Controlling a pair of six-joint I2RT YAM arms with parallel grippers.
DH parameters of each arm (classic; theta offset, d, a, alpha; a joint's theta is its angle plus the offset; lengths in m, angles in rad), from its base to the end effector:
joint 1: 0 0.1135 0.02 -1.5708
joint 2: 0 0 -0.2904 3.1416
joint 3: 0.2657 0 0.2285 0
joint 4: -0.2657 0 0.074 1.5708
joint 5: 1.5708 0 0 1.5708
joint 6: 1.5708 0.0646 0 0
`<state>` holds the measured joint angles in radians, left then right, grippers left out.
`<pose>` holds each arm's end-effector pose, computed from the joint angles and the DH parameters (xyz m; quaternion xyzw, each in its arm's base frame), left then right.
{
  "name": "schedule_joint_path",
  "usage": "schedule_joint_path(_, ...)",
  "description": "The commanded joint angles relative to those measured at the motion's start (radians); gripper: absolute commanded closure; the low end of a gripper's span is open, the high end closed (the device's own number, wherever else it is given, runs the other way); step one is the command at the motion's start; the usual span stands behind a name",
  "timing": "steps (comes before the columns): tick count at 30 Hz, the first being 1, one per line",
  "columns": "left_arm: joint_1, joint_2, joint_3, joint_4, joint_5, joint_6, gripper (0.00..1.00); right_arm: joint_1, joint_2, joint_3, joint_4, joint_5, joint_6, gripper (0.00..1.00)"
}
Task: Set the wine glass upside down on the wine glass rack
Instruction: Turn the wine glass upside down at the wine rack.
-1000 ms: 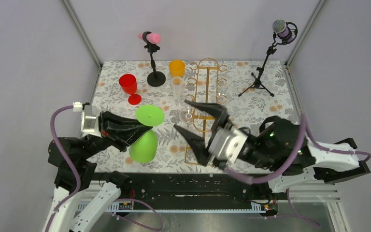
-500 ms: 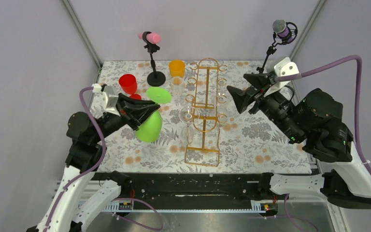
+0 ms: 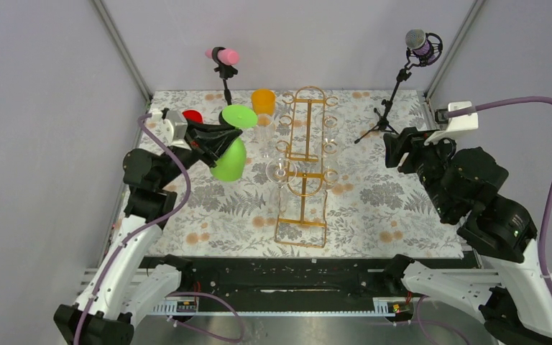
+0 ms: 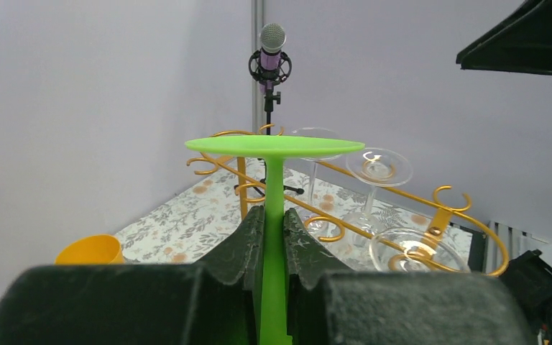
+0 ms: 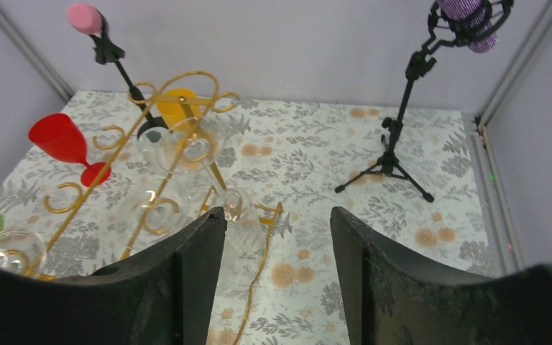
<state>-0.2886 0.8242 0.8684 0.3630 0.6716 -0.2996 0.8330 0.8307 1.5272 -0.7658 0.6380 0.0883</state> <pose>0.1369 -0.0826 0.4457 0.2725 0.5203 -0.4020 0.7025 0.0825 0.0336 0.5067 -0.0533 0.7245 0.0825 0.6822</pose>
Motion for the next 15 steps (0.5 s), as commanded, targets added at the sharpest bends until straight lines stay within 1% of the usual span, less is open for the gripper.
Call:
schedule_joint_path(1,0.012,0.038,-0.018,0.197,0.006,0.013,1.00,-0.065,-0.013,-0.058,-0.011,-0.046,0.058,0.37)
schedule_joint_path(4,0.015,0.083,0.001,0.194,0.029,0.021,1.00,-0.073,-0.033,-0.093,-0.011,-0.051,0.064,0.37)
schedule_joint_path(7,0.016,0.109,-0.012,0.266,0.084,0.007,1.00,-0.075,-0.065,-0.123,-0.011,-0.068,0.079,0.37)
schedule_joint_path(9,0.017,0.112,-0.049,0.349,0.128,0.014,1.00,-0.074,-0.088,-0.142,-0.014,-0.064,0.084,0.36)
schedule_joint_path(11,0.016,0.116,-0.086,0.421,0.133,0.018,1.00,-0.075,-0.113,-0.160,-0.019,-0.057,0.090,0.36)
schedule_joint_path(15,0.016,0.152,-0.100,0.449,0.147,0.024,1.00,-0.074,-0.138,-0.176,-0.040,-0.066,0.098,0.37)
